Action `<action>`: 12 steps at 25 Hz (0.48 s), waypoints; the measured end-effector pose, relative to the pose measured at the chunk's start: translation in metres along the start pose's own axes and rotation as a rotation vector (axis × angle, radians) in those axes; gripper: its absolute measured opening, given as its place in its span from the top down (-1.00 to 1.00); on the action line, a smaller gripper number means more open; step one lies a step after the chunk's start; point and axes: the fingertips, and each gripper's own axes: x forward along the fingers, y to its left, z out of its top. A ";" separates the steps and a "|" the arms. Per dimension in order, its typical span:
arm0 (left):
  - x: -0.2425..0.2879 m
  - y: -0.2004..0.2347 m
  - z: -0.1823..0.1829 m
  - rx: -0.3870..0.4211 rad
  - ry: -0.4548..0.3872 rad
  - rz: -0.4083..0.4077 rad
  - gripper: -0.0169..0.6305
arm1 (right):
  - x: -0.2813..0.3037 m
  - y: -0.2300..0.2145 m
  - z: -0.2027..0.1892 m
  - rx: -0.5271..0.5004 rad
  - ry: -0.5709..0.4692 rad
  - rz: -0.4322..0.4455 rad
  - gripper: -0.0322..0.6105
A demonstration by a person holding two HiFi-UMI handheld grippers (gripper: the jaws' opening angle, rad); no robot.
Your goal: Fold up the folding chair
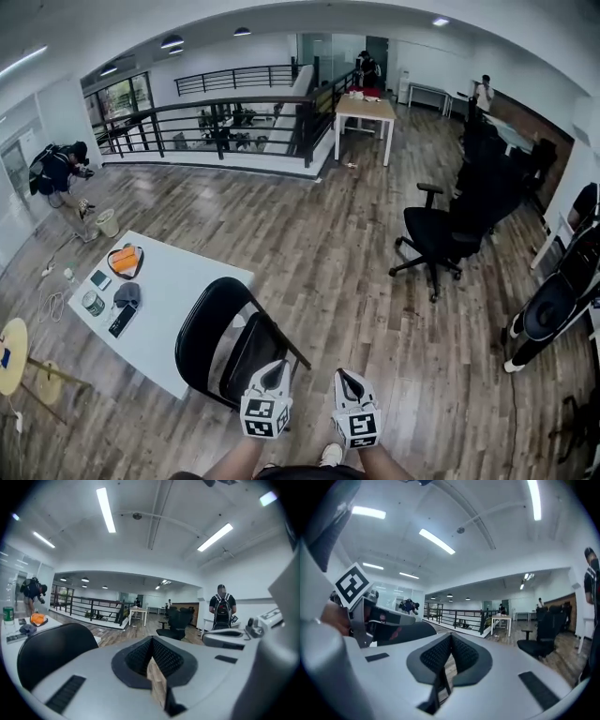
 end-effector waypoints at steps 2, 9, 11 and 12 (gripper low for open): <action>-0.018 0.009 0.002 0.032 -0.004 -0.030 0.93 | -0.011 0.016 0.015 -0.040 -0.013 -0.038 0.86; -0.088 0.034 -0.006 -0.012 0.015 -0.118 0.93 | -0.056 0.051 0.019 -0.014 0.063 -0.249 0.86; -0.108 0.033 -0.014 -0.009 0.024 -0.147 0.93 | -0.071 0.067 0.018 -0.006 0.071 -0.273 0.86; -0.117 0.032 -0.019 -0.012 0.026 -0.159 0.93 | -0.078 0.076 0.017 -0.006 0.076 -0.280 0.86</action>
